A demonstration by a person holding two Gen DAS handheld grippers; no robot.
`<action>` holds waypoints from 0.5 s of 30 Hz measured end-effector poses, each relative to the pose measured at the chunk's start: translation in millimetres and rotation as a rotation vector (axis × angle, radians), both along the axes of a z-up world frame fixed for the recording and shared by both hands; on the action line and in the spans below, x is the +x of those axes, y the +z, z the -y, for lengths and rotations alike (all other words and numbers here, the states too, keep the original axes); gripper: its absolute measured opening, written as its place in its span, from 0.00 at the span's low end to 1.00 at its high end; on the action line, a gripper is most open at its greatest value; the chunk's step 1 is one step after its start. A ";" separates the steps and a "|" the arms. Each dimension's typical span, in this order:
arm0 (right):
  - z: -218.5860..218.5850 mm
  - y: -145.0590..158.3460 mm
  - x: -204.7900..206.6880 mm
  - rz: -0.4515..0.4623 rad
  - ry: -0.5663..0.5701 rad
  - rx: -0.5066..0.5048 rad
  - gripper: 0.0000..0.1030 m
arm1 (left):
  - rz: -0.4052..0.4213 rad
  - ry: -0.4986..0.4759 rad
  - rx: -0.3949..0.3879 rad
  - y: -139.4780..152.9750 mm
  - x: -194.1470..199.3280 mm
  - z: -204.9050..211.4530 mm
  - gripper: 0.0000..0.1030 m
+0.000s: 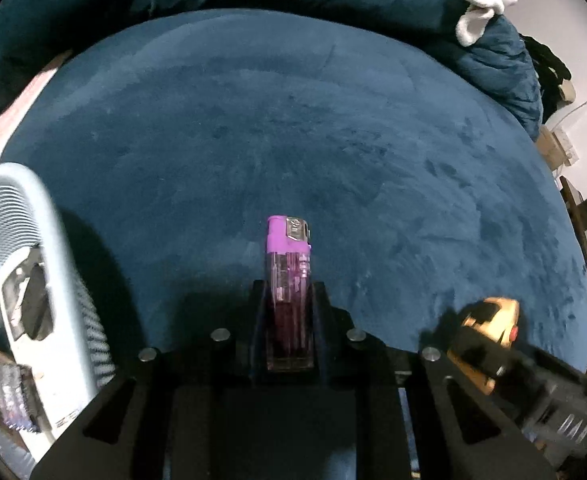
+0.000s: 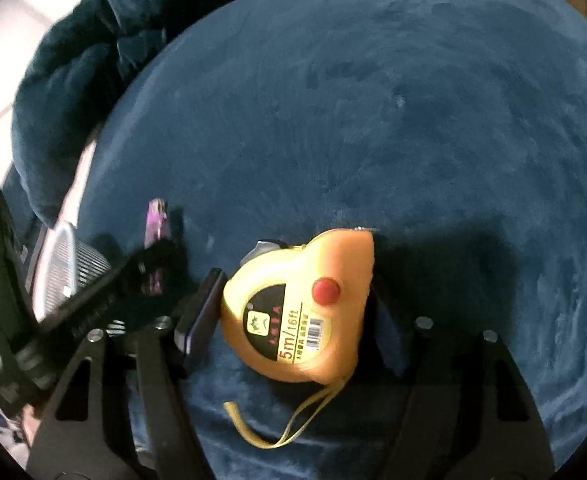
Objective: Organize rigid objects
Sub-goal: 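Carry lighter in left tool and tape measure in right tool over basket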
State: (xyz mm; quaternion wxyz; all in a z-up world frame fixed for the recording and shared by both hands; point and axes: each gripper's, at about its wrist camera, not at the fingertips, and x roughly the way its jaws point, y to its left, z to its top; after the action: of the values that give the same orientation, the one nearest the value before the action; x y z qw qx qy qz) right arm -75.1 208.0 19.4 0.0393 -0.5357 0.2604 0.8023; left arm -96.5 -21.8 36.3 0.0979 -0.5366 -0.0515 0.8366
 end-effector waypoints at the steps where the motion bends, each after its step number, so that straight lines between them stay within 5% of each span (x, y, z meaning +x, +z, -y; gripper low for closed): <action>1: -1.2 2.0 1.5 -0.005 -0.006 -0.008 0.67 | -0.006 -0.002 -0.001 1.8 1.7 0.7 0.21; 15: -8.1 16.4 32.0 -0.040 -0.073 -0.089 0.66 | -0.042 -0.022 0.002 22.6 36.5 -10.4 0.21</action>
State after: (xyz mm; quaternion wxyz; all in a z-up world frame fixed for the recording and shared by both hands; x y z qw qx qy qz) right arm -43.1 216.0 35.7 0.0396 -0.5108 0.3158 0.7986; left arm -60.0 -11.4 58.8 0.1087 -0.5191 -0.0445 0.8466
